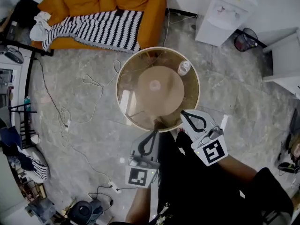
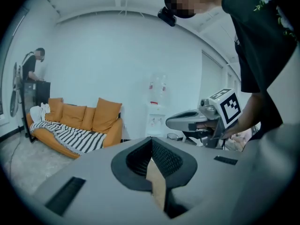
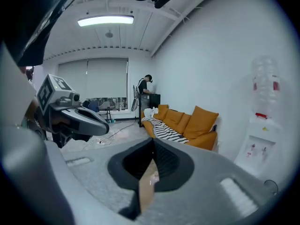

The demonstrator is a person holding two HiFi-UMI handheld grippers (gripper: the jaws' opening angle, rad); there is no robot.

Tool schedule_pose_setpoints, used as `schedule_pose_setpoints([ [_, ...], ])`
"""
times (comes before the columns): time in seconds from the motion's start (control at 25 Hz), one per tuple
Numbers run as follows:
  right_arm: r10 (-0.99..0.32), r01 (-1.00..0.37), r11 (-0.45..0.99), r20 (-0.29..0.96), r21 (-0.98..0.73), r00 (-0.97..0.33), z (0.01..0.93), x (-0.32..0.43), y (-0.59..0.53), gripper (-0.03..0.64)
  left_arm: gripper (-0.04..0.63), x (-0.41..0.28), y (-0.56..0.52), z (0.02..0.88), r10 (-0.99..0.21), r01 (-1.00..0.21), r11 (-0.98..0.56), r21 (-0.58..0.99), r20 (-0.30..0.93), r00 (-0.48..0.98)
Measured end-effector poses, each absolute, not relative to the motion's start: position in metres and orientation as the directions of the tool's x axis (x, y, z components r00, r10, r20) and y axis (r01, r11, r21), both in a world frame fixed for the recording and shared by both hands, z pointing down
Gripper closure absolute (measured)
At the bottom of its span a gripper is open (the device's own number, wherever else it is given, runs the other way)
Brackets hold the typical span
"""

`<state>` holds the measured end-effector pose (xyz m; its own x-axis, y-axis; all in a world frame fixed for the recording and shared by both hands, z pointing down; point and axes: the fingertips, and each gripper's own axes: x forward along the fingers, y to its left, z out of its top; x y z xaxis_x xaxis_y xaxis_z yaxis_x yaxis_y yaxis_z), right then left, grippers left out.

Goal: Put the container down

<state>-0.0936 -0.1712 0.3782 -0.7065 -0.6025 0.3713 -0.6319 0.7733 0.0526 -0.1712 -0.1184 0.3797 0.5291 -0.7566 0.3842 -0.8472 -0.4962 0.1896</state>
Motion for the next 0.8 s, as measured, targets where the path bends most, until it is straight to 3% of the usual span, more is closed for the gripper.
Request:
schedule_pose_setpoints([
  [0.44,-0.599,-0.594,0.798,0.238,0.103,-0.764,0.275,-0.076,-0.146,0.621,0.58,-0.174,-0.095,0.259,-0.843,-0.879,-0.472,0.073,0.256,0.473],
  [0.8,-0.548,-0.544,0.837,0.11,0.064,-0.829,0.226,-0.097,-0.133,0.621,0.58,-0.187,-0.064,0.242,-0.87,-0.887,-0.455,0.076,0.174,0.461],
])
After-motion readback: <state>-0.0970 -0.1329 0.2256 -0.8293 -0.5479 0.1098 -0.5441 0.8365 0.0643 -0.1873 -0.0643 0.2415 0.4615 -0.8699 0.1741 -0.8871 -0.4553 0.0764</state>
